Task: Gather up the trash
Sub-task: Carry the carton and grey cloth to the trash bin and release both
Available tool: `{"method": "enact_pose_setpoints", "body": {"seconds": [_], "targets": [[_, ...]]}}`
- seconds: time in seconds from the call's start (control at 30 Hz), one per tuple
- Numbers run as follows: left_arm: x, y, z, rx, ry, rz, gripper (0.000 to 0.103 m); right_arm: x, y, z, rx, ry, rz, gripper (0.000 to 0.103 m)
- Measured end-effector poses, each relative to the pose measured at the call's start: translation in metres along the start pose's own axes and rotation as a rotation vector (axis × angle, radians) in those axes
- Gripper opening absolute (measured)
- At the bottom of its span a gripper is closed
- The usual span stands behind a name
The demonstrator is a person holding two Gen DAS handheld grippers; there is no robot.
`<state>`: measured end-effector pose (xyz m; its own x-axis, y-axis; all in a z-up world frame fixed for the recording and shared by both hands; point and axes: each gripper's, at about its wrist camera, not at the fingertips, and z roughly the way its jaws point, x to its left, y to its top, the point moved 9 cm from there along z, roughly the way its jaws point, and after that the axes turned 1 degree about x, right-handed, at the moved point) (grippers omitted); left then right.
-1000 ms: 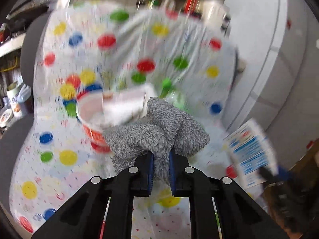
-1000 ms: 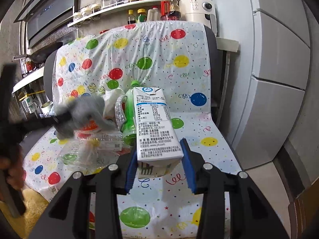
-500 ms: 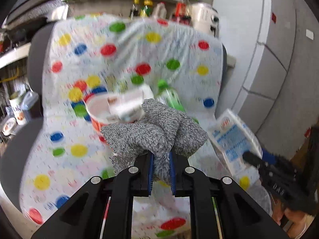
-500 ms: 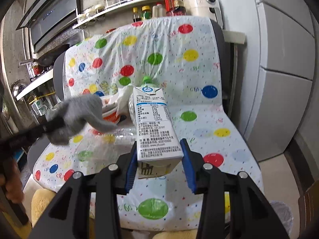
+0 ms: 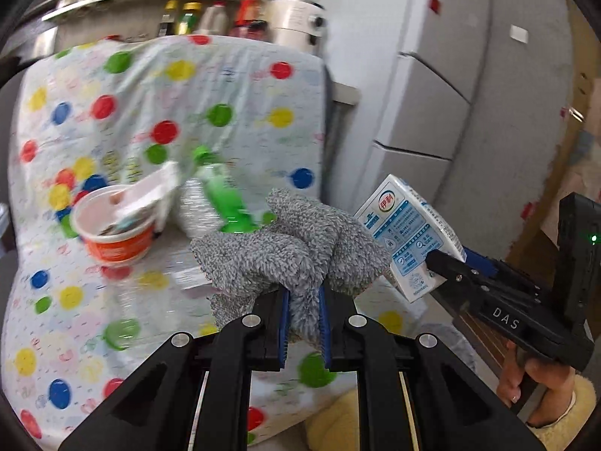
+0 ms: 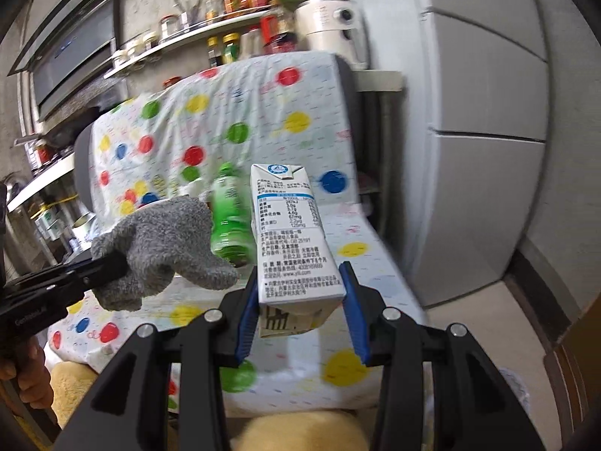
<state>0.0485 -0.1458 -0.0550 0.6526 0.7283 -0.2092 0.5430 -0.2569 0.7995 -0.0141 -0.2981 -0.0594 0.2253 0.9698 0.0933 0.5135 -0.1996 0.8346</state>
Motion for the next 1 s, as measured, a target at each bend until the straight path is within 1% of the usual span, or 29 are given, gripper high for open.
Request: {"method": "enact_pose_setpoints", "body": {"seconds": [0.17, 0.3, 0.53, 0.67, 0.77, 0.9, 1.0], "targets": [[-0.051, -0.005, 0.021, 0.029, -0.09, 0.057, 0.014, -0.049, -0.01, -0.027, -0.011, -0.096, 0.05, 0.041], [-0.1, -0.012, 0.042, 0.052, -0.196, 0.096, 0.014, -0.091, -0.025, -0.051, -0.007, -0.184, 0.092, 0.041], [-0.184, -0.035, 0.071, 0.091, -0.347, 0.196, 0.014, -0.163, -0.07, -0.097, 0.018, -0.344, 0.192, 0.041], [-0.22, -0.052, 0.087, 0.117, -0.392, 0.244, 0.014, -0.204, -0.103, -0.119, 0.047, -0.463, 0.232, 0.041], [-0.248, -0.069, 0.107, 0.157, -0.421, 0.277, 0.014, -0.231, -0.13, -0.131, 0.073, -0.527, 0.282, 0.041], [-0.269, -0.089, 0.134, 0.226, -0.429, 0.294, 0.014, -0.254, -0.162, -0.127, 0.131, -0.546, 0.335, 0.041], [-0.28, -0.099, 0.148, 0.245, -0.44, 0.293, 0.015, -0.264, -0.179, -0.119, 0.155, -0.544, 0.353, 0.041]]}}
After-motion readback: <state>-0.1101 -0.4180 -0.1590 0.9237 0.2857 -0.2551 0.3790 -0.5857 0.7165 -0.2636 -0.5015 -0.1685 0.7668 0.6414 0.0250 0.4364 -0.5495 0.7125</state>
